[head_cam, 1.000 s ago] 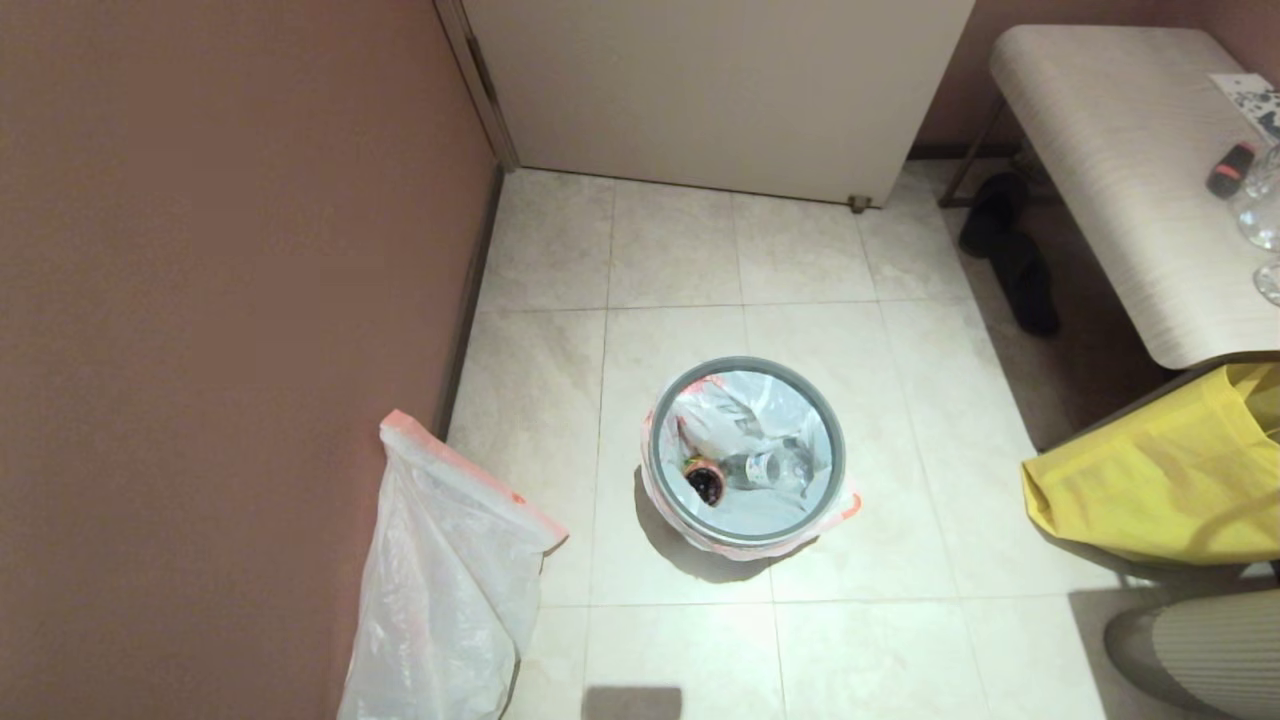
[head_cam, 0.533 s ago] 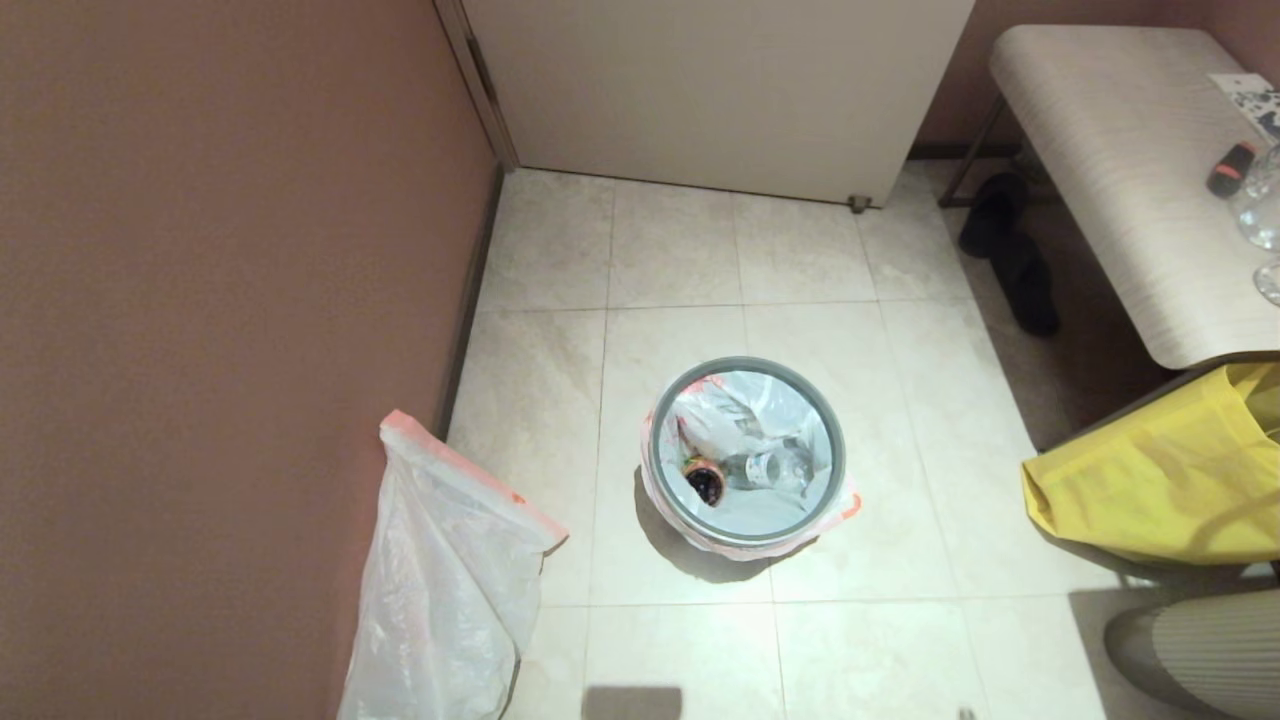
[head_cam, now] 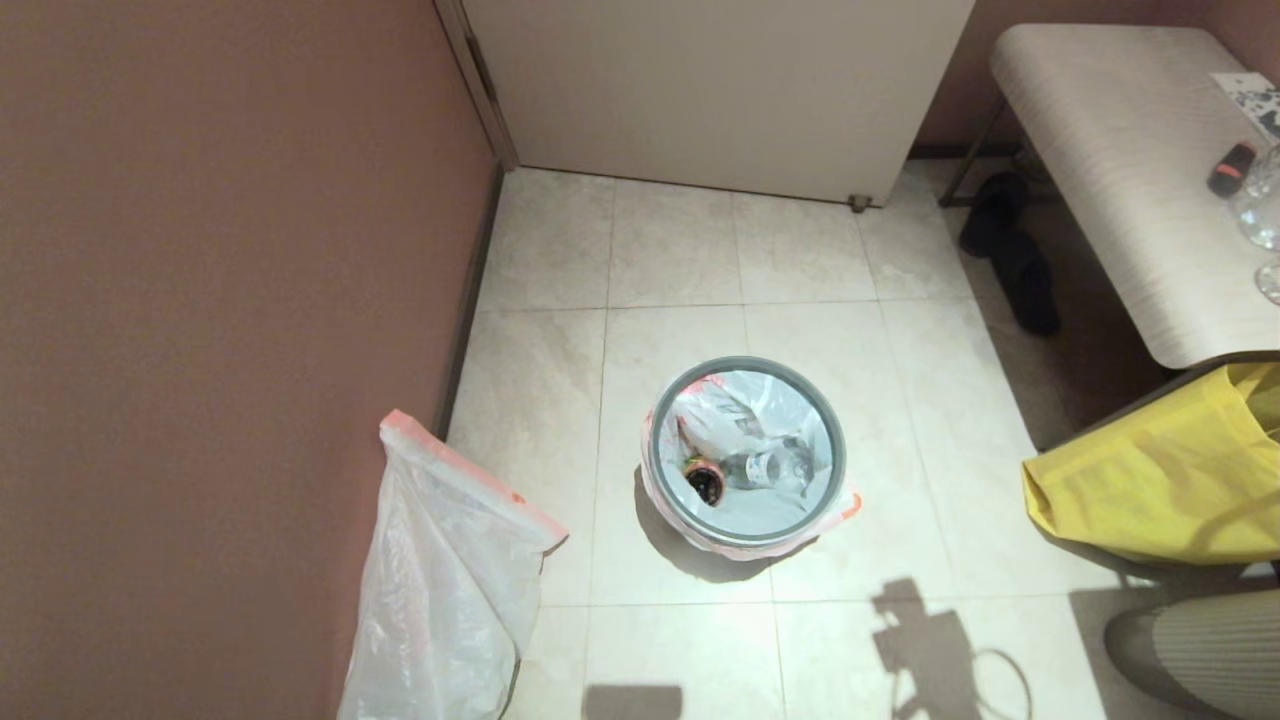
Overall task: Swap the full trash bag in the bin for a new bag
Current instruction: Place the trash can ring on the floor
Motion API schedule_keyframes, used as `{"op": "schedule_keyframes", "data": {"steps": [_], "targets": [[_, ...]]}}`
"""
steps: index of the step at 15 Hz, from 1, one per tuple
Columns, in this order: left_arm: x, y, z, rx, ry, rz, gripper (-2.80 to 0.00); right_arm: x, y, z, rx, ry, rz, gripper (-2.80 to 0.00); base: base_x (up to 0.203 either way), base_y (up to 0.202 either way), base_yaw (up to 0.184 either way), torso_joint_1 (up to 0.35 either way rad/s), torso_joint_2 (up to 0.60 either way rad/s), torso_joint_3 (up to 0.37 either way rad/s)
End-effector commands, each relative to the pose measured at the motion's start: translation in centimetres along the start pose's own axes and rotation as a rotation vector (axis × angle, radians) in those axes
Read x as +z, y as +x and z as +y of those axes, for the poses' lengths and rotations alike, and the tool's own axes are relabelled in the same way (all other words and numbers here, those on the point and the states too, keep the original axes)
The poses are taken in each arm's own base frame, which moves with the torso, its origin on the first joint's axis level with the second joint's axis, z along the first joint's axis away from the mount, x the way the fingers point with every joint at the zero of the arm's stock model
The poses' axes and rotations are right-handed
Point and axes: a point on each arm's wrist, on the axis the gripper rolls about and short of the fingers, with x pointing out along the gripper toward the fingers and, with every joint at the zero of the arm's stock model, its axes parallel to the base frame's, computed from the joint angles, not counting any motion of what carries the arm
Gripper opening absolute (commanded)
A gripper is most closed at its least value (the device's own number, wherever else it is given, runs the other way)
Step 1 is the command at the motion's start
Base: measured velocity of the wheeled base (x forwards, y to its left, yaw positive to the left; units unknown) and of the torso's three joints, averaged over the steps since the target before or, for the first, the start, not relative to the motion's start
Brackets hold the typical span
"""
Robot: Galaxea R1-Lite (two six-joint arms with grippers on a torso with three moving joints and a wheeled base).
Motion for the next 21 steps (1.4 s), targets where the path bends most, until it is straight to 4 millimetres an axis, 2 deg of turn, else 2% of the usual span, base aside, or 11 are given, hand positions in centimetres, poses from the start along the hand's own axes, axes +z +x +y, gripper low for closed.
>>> {"op": "schedule_keyframes", "data": {"steps": [1,3,4,8,11,14,17,20,21], "targets": [[0.0,0.0,0.0,0.0,0.0,0.001,-2.8,0.7,4.9,0.9,0.083,-0.025,0.12,-2.8,0.0,0.0,0.0,0.0,0.0,0.0],[0.0,0.0,0.0,0.0,0.0,0.001,-2.8,2.0,5.9,1.6,0.13,-0.041,0.139,-2.8,0.0,0.0,0.0,0.0,0.0,0.0],[0.0,0.0,0.0,0.0,0.0,0.001,-2.8,1.8,6.4,1.8,0.125,-0.037,0.182,-2.8,0.0,0.0,0.0,0.0,0.0,0.0],[0.0,0.0,0.0,0.0,0.0,0.001,-2.8,0.4,12.1,2.6,0.112,0.068,0.344,-2.8,0.0,0.0,0.0,0.0,0.0,0.0],[0.0,0.0,0.0,0.0,0.0,0.001,-2.8,-0.9,16.2,5.3,0.086,0.086,0.446,-2.8,0.0,0.0,0.0,0.0,0.0,0.0],[0.0,0.0,0.0,0.0,0.002,0.001,-2.8,-1.8,18.2,9.4,0.08,-0.013,0.49,-2.8,0.0,0.0,0.0,0.0,0.0,0.0],[0.0,0.0,0.0,0.0,0.0,0.001,-2.8,-3.6,23.1,11.1,0.029,-0.056,0.572,-2.8,0.0,0.0,0.0,0.0,0.0,0.0],[0.0,0.0,0.0,0.0,0.0,0.001,-2.8,-5.3,28.8,11.8,-0.004,-0.065,0.577,-2.8,0.0,0.0,0.0,0.0,0.0,0.0],[0.0,0.0,0.0,0.0,0.0,0.001,-2.8,-4.9,30.1,11.8,-0.008,-0.074,0.548,0.0,0.0,0.0,0.0,0.0,0.0,0.0]]}}
